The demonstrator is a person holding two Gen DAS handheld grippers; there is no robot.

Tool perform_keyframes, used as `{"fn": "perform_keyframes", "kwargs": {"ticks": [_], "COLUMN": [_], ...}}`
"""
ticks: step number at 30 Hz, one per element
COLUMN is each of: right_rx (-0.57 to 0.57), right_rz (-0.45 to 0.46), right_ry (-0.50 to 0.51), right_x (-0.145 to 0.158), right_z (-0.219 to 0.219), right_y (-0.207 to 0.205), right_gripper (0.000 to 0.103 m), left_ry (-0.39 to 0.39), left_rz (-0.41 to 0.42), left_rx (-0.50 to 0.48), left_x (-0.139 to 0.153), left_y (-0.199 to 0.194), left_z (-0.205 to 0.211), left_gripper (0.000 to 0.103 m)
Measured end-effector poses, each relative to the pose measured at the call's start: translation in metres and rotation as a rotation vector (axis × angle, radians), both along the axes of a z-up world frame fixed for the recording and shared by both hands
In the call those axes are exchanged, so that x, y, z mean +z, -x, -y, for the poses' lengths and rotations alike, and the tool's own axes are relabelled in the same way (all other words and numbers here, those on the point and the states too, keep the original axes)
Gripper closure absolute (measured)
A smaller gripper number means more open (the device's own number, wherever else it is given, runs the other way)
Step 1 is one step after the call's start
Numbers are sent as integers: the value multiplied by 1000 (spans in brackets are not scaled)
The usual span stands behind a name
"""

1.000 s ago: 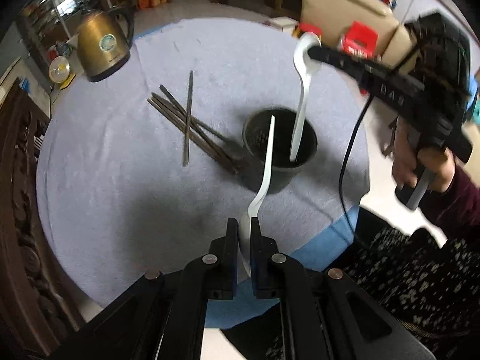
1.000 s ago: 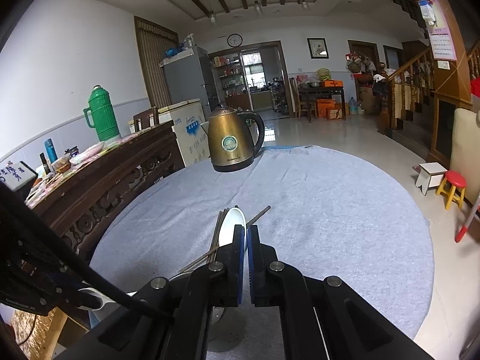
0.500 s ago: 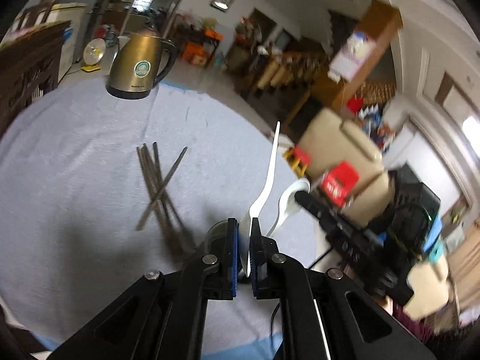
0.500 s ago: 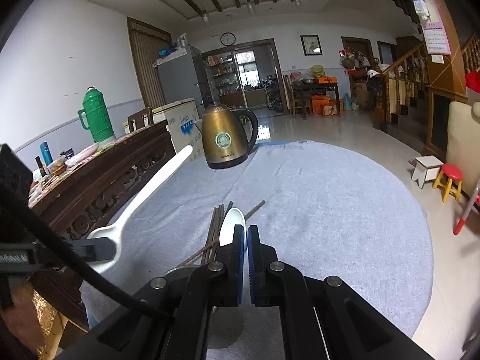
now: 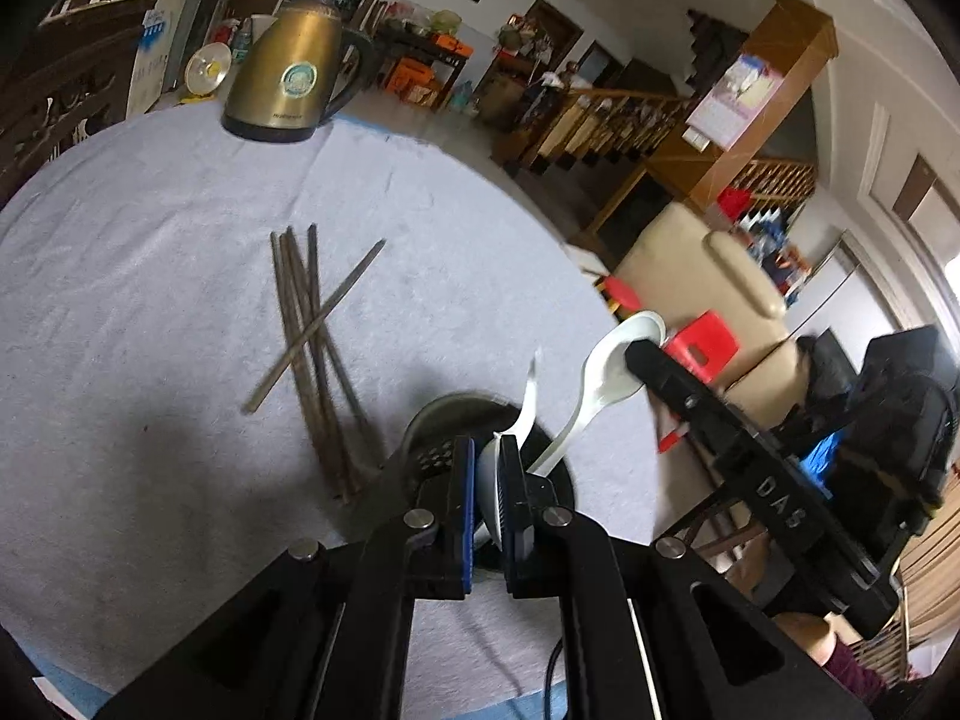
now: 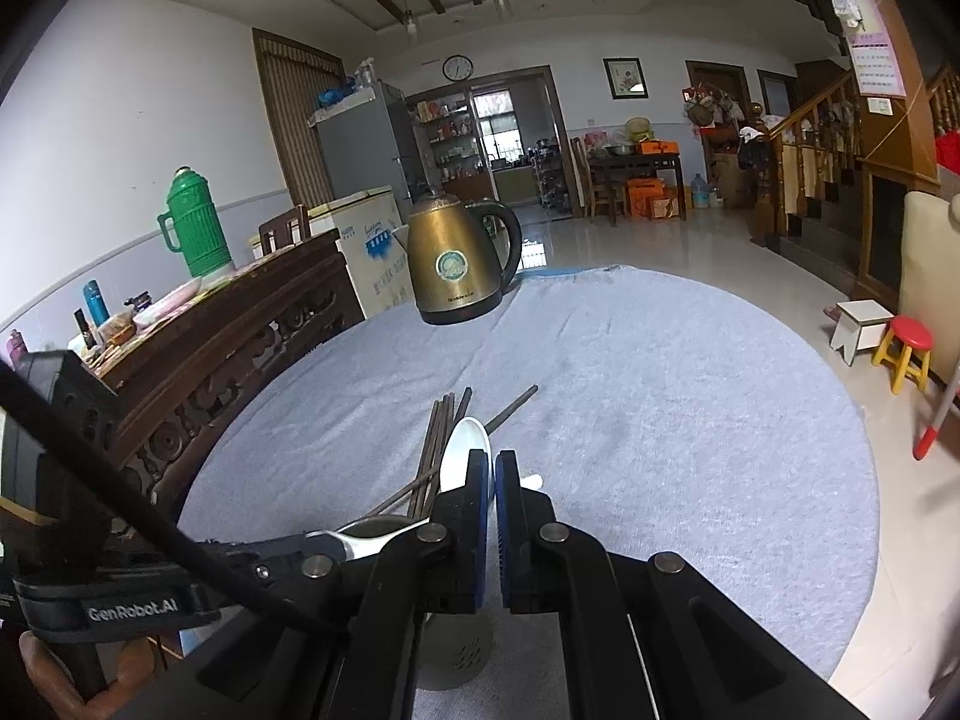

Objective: Organize utensils
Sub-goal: 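Insert the left gripper's spoon into the cup while the right gripper inserts its spoon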

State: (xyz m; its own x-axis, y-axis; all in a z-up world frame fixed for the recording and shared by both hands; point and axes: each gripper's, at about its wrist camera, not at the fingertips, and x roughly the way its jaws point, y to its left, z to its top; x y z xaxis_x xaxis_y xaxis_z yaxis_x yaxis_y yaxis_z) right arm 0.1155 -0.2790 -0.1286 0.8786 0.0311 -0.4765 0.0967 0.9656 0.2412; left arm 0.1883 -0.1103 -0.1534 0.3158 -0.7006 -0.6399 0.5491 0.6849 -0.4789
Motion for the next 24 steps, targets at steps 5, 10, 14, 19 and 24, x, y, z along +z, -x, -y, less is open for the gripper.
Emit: {"fn": "perform_keyframes", "kwargs": {"ticks": [5,10,14,19,24], "right_rx": [-8,-6,11,55,43], "right_rz": [-3,-2,-6,-22,-49], "right_ry": [-1,0,3,1,-74], "right_x": [0,2,0,-2,-6], "right_z": [3,2,-2,-9,6], "right_y": [1,0,1,-2,-1], "right_gripper": [100,100,99,99,82], "left_ry": [-87,-140,-120,-108,-110], "left_rz": [31,73,95,111,96], "left_rx": [-20,-36,-20,32,84], "left_x": [0,4,13,22,23], "left_y": [5,11,12,4,-5], "left_z": [4,8,-2,-19,-31], "left_gripper": [96,96,96,96,80]}}
